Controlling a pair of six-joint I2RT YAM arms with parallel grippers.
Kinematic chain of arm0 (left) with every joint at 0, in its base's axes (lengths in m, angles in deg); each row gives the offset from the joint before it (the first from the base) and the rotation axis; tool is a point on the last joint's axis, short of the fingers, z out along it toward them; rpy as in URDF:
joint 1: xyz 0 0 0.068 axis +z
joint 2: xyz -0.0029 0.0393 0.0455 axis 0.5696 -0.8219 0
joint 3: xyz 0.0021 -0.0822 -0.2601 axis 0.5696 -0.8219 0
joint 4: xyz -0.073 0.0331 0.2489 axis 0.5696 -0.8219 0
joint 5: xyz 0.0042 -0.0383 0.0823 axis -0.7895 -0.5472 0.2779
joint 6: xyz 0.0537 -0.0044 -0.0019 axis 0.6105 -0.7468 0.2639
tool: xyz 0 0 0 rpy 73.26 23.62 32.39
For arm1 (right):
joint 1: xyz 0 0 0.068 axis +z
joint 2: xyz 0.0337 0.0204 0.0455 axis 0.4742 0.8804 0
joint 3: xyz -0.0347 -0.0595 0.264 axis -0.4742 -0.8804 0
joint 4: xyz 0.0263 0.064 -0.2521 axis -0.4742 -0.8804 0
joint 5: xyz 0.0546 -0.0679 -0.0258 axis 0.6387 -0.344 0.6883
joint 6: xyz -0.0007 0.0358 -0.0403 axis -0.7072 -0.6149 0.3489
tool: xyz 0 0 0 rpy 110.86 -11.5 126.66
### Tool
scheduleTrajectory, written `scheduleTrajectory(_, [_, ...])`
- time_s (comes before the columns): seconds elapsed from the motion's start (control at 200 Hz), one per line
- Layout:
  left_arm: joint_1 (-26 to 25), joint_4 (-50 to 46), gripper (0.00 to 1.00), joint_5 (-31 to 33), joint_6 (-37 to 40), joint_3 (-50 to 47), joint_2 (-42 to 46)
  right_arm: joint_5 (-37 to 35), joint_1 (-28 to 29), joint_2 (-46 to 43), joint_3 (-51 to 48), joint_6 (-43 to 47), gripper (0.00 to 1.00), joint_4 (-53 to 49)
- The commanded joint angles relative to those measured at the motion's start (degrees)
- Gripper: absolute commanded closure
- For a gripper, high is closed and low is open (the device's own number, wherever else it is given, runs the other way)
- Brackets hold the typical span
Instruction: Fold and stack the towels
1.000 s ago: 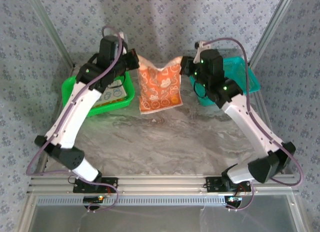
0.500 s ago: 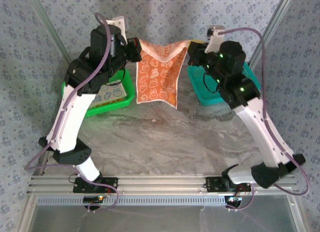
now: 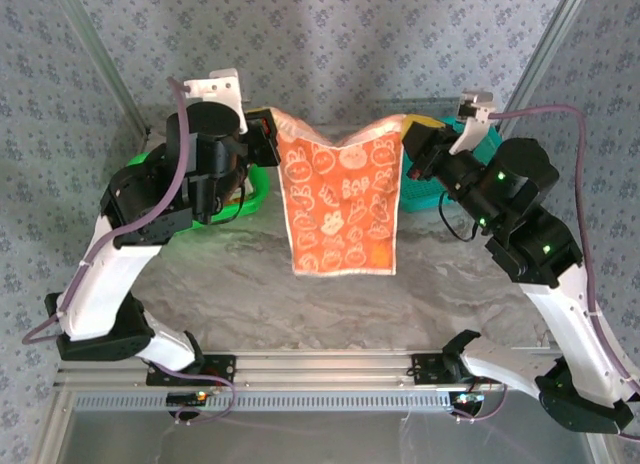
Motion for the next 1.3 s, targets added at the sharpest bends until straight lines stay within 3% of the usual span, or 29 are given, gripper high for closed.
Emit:
scheduleTrajectory(0.0, [1.26,-1.13,1.00,4.73,-1.84,-1.56,-2.19,1.36,-3.69,1.40,-2.84,-2.83,1.00,-2.97])
scheduleTrajectory(0.115, [8.43,-3.09,1.00,-3.53,-6.05,-3.85,-5.11,8.96,-10.45,5.14,-5.10,-7.00,1.00,-0.92])
scheduleTrajectory(0.32, [19.89,3.30,1.00,-16.02,-6.33,-11.82,-11.58,17.54,-17.47,17.13,-7.62,-9.24,1.00,7.71])
scheduleTrajectory(0.535, [26.67,5.36,1.00,-22.72,-3.38,-6.75,-24.88,22.62,-20.03,35.37,0.06,-7.87,1.00,11.45])
scheduleTrajectory(0.655, [28.24,5.70,1.00,-25.69,-3.00,-5.37,-30.10,23.34,-20.48,41.87,2.25,-6.26,1.00,9.91])
scheduleTrajectory(0.82, [28.57,7.89,1.00,-27.39,-2.73,-9.57,-31.10,23.11,-20.92,43.17,-1.51,-5.16,1.00,10.34])
scheduleTrajectory(1.294, [27.49,17.47,1.00,-32.64,-12.79,-42.43,-15.43,25.10,-22.96,32.94,-22.61,-4.98,1.00,11.31])
